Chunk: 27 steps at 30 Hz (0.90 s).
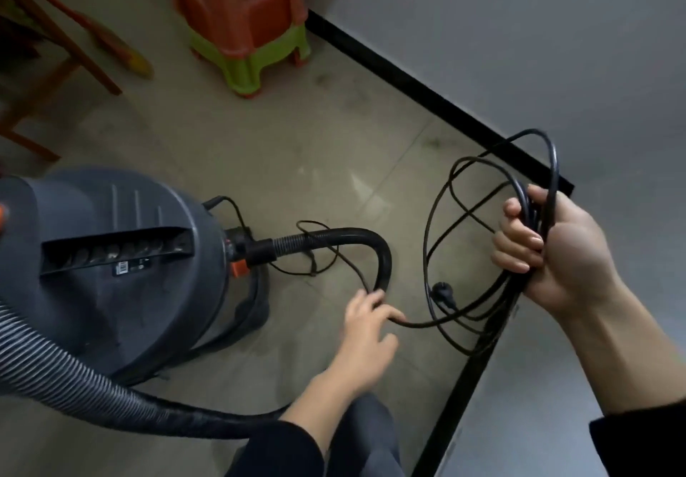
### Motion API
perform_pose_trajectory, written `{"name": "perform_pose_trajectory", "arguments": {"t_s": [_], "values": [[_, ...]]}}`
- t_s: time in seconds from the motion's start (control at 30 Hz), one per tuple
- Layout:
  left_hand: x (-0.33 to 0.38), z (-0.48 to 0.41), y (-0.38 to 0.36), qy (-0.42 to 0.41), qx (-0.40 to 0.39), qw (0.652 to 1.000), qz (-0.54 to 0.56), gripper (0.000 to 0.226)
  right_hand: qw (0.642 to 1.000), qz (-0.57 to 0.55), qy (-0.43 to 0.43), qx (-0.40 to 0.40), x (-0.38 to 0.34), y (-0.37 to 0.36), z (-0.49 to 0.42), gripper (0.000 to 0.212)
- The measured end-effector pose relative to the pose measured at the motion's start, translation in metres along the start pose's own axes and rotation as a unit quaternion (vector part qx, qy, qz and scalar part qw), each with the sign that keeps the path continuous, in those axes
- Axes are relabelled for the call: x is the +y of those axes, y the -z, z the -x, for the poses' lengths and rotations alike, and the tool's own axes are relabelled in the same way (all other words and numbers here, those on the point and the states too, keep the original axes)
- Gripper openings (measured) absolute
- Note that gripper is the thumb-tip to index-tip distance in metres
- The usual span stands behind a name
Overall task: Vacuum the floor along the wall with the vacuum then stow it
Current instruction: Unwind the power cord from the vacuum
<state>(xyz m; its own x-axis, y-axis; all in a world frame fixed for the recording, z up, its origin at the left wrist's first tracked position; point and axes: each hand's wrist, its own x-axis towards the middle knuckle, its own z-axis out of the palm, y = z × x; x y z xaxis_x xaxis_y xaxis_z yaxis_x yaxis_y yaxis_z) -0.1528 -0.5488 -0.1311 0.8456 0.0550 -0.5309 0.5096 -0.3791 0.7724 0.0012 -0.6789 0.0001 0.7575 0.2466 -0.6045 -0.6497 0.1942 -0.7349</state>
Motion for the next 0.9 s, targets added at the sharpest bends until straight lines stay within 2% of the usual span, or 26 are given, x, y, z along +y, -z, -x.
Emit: {"name": "perform_pose_trajectory", "arguments": {"t_s": [0.03, 0.07, 0.1, 0.13, 0.2, 0.23, 0.27, 0.3, 0.37, 0.4, 0.43, 0.53, 0.6, 0.7, 0.77, 0.83, 0.9], "values": [[-0.002, -0.005, -0.001, 0.062, 0.041, 0.997, 0.030, 0.042, 1.000, -0.001, -0.001, 0.004, -0.003, 0.005, 0.003, 0.040], [0.000, -0.011, -0.001, 0.131, 0.074, 0.983, 0.108, 0.045, 1.000, -0.004, -0.003, 0.007, -0.005, 0.011, 0.005, 0.039], [0.004, -0.018, 0.002, 0.191, 0.092, 0.949, 0.234, 0.046, 1.000, -0.007, -0.006, 0.009, -0.007, 0.017, 0.007, 0.040], [0.011, -0.029, 0.006, 0.225, 0.100, 0.890, 0.383, 0.043, 1.000, -0.007, -0.011, 0.010, -0.009, 0.023, 0.009, 0.040], [0.022, -0.056, 0.015, 0.232, 0.111, 0.738, 0.624, 0.022, 1.000, -0.001, -0.022, 0.010, -0.010, 0.038, 0.013, 0.042], [0.029, -0.069, 0.020, 0.219, 0.119, 0.695, 0.674, 0.013, 1.000, 0.003, -0.026, 0.014, -0.010, 0.046, 0.014, 0.043], [0.038, -0.079, 0.025, 0.202, 0.121, 0.693, 0.681, 0.011, 0.999, 0.010, -0.029, 0.021, -0.009, 0.054, 0.015, 0.043], [0.047, -0.089, 0.029, 0.184, 0.120, 0.728, 0.650, 0.014, 0.999, 0.017, -0.029, 0.031, -0.008, 0.061, 0.015, 0.043], [0.070, -0.106, 0.034, 0.125, 0.104, 0.843, 0.513, 0.022, 0.998, 0.027, -0.029, 0.049, -0.005, 0.074, 0.014, 0.043], [0.083, -0.111, 0.034, 0.091, 0.090, 0.888, 0.442, 0.025, 0.998, 0.025, -0.029, 0.055, -0.005, 0.078, 0.012, 0.042], [0.094, -0.117, 0.033, 0.070, 0.079, 0.918, 0.383, 0.026, 0.998, 0.019, -0.028, 0.057, -0.005, 0.081, 0.011, 0.042], [0.100, -0.128, 0.016, 0.070, 0.082, 0.965, 0.238, 0.031, 0.998, -0.010, -0.032, 0.053, -0.010, 0.084, 0.005, 0.039], [0.081, -0.125, -0.005, 0.087, 0.060, 0.989, 0.108, 0.041, 0.998, -0.037, -0.028, 0.046, -0.017, 0.085, 0.001, 0.037], [0.057, -0.102, -0.043, 0.087, -0.069, 0.994, -0.001, 0.066, 0.994, -0.093, -0.008, 0.057, -0.027, 0.090, -0.003, 0.035], [0.056, -0.085, -0.066, 0.044, -0.143, 0.989, 0.003, 0.081, 0.985, -0.160, 0.004, 0.069, -0.034, 0.097, -0.005, 0.034], [0.066, -0.075, -0.083, 0.002, -0.192, 0.980, 0.057, 0.091, 0.969, -0.236, 0.013, 0.074, -0.038, 0.105, -0.008, 0.034], [0.077, -0.073, -0.095, -0.032, -0.235, 0.969, 0.064, 0.098, 0.948, -0.305, 0.029, 0.084, -0.040, 0.113, -0.012, 0.034]]}}
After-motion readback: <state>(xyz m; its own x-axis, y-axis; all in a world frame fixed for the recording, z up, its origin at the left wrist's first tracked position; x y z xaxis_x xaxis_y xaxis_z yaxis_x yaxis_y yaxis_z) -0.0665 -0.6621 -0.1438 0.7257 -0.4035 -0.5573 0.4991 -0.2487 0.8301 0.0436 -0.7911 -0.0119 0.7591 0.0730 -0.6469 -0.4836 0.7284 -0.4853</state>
